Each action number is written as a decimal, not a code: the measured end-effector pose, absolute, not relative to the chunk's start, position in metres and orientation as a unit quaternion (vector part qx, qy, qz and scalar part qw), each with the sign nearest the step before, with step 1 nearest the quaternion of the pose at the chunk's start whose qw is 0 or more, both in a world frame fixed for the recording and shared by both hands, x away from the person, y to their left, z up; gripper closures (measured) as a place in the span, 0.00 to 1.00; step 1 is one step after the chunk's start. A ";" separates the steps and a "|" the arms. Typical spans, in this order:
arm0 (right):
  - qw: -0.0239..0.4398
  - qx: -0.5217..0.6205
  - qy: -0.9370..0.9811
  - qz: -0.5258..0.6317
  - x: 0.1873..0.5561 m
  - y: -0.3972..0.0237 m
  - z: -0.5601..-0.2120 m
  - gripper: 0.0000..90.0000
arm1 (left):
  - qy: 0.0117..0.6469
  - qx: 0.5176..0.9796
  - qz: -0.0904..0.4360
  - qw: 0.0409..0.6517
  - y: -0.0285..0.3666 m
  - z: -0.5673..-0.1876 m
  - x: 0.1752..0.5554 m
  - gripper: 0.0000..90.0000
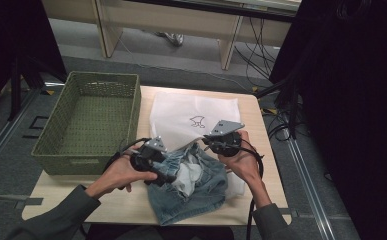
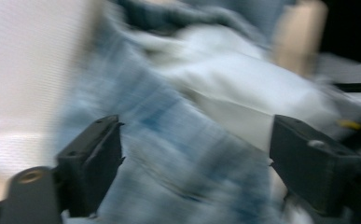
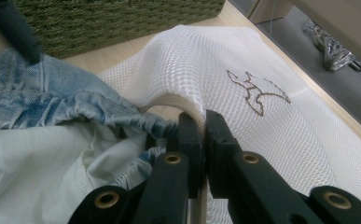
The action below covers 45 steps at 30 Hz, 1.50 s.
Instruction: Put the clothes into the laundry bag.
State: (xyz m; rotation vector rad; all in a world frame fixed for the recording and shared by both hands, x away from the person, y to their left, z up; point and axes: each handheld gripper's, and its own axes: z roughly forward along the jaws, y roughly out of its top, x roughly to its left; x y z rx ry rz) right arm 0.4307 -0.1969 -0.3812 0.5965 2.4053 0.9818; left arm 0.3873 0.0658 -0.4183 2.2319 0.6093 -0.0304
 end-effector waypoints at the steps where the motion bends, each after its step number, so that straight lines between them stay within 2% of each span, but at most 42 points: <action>1: 0.236 0.217 0.877 0.358 0.431 -0.197 -0.381 0.97 | 0.241 0.883 -0.012 0.402 0.066 -0.418 0.387 0.18; 4: 0.237 0.213 0.878 0.357 0.431 -0.195 -0.382 0.97 | 0.213 0.902 0.010 0.375 0.064 -0.431 0.378 0.17; 6: 0.240 0.215 0.877 0.356 0.431 -0.194 -0.382 0.97 | 0.194 0.919 0.053 0.339 0.054 -0.438 0.378 0.16; 9: 0.238 0.212 0.878 0.356 0.430 -0.191 -0.381 0.97 | 0.203 0.927 0.052 0.310 0.044 -0.445 0.380 0.19; 10: 0.236 0.213 0.879 0.357 0.429 -0.190 -0.381 0.97 | 0.200 0.934 0.071 0.289 0.034 -0.450 0.381 0.35; 11: 0.235 0.215 0.878 0.357 0.428 -0.189 -0.381 0.97 | 0.190 0.937 0.090 0.278 0.031 -0.450 0.383 0.46; 13: 0.234 0.205 0.880 0.358 0.428 -0.188 -0.381 0.97 | 0.192 0.933 0.108 0.286 0.026 -0.448 0.387 0.64; 14: 0.234 0.206 0.881 0.357 0.427 -0.187 -0.380 0.97 | 0.194 0.931 0.109 0.290 0.025 -0.446 0.388 0.70; 18: 0.242 0.191 0.882 0.356 0.424 -0.181 -0.375 0.97 | 0.214 0.915 0.117 0.322 0.016 -0.427 0.399 0.77; 23: 0.243 0.187 0.883 0.355 0.422 -0.180 -0.373 0.97 | 0.241 0.905 0.123 0.329 0.005 -0.419 0.417 0.78; 24: 0.244 0.188 0.882 0.356 0.422 -0.180 -0.373 0.97 | 0.267 0.896 0.125 0.333 0.000 -0.428 0.431 0.78; 27: 0.239 0.197 0.885 0.348 0.421 -0.181 -0.374 0.97 | 0.292 0.891 0.105 0.331 -0.005 -0.444 0.443 0.76; 29: 0.242 0.197 0.885 0.346 0.423 -0.182 -0.377 0.97 | 0.305 0.884 0.101 0.338 -0.005 -0.449 0.442 0.71; 31: 0.241 0.194 0.887 0.341 0.424 -0.184 -0.380 0.97 | 0.297 0.887 0.105 0.339 -0.001 -0.440 0.436 0.59; 32: 0.238 0.205 0.886 0.340 0.424 -0.186 -0.381 0.97 | 0.298 0.883 0.107 0.346 0.002 -0.437 0.434 0.48; 34: 0.238 0.210 0.885 0.341 0.424 -0.189 -0.381 0.97 | 0.297 0.880 0.114 0.353 0.008 -0.429 0.428 0.37; 35: 0.238 0.210 0.885 0.341 0.424 -0.189 -0.381 0.97 | 0.296 0.880 0.123 0.352 0.012 -0.423 0.425 0.37; 36: 0.240 0.206 0.885 0.341 0.425 -0.191 -0.381 0.97 | 0.293 0.881 0.133 0.348 0.019 -0.418 0.420 0.26; 39: 0.239 0.205 0.886 0.341 0.425 -0.191 -0.381 0.97 | 0.311 0.870 0.154 0.351 0.035 -0.414 0.416 0.17; 43: 0.237 0.211 0.886 0.338 0.424 -0.190 -0.382 0.97 | 0.322 0.868 0.144 0.350 0.043 -0.414 0.415 0.19; 45: 0.237 0.205 0.886 0.342 0.425 -0.192 -0.381 0.97 | 0.322 0.877 0.147 0.325 0.055 -0.418 0.417 0.17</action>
